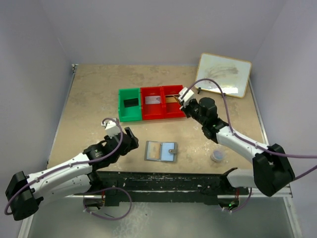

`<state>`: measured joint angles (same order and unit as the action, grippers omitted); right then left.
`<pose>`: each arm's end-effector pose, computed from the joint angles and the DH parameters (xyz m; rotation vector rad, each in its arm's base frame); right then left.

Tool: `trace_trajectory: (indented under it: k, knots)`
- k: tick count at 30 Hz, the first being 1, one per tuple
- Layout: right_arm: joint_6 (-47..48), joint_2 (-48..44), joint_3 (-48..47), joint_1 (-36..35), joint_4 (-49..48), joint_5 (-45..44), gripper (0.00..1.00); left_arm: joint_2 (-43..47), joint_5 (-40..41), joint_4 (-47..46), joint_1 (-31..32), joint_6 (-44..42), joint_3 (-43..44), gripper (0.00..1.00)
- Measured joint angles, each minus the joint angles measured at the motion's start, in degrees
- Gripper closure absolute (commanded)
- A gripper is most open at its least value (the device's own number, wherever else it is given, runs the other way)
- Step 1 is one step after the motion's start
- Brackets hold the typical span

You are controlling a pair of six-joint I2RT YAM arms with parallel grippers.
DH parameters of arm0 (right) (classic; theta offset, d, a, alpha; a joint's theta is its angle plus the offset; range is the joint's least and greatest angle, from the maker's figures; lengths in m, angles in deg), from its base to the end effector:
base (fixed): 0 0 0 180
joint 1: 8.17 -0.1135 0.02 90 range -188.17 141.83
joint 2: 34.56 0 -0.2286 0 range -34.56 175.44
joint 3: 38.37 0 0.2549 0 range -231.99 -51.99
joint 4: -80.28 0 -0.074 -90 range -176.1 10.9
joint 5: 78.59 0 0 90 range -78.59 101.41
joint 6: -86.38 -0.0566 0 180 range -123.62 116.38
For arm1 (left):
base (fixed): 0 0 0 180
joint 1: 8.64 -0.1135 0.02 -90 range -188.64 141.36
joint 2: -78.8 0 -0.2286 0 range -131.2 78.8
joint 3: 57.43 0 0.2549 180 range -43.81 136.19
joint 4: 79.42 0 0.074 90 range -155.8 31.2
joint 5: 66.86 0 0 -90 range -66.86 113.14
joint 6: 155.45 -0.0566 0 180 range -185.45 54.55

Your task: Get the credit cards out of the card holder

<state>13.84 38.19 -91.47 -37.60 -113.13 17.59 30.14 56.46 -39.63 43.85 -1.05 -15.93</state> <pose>0.2772 0.1634 0.2319 -0.7444 1.5117 0.2477 0.1493 -0.1435 0.1647 -0.4960 2.2033 -0.4026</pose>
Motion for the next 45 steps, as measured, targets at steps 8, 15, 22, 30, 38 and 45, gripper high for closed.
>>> trace_trajectory:
  k: [8,15,22,30,38,45]
  knots:
    - [2.80,6.45,-4.07,2.45,0.07,1.20,1.00,4.07,-1.84,-0.02,0.00,0.02,0.00,0.26]
    - [8.24,14.93,-10.67,2.60,2.08,1.01,1.00,4.20,-2.36,0.09,0.02,0.02,0.00,0.26]
    - [14.64,19.91,-15.06,3.26,4.59,0.85,1.00,4.11,-2.47,1.73,0.02,-0.13,0.00,0.26]
    - [18.27,28.37,-21.16,3.52,4.92,0.83,1.00,4.22,-2.69,2.86,0.02,-0.50,0.04,0.26]
    - [22.47,34.21,-26.80,3.52,7.39,0.35,1.00,5.55,-2.62,3.93,0.02,-0.48,0.17,0.26]
    - [25.05,37.66,-29.00,3.50,8.35,-2.12,1.00,5.49,-2.64,4.35,0.02,-0.48,0.44,0.26]
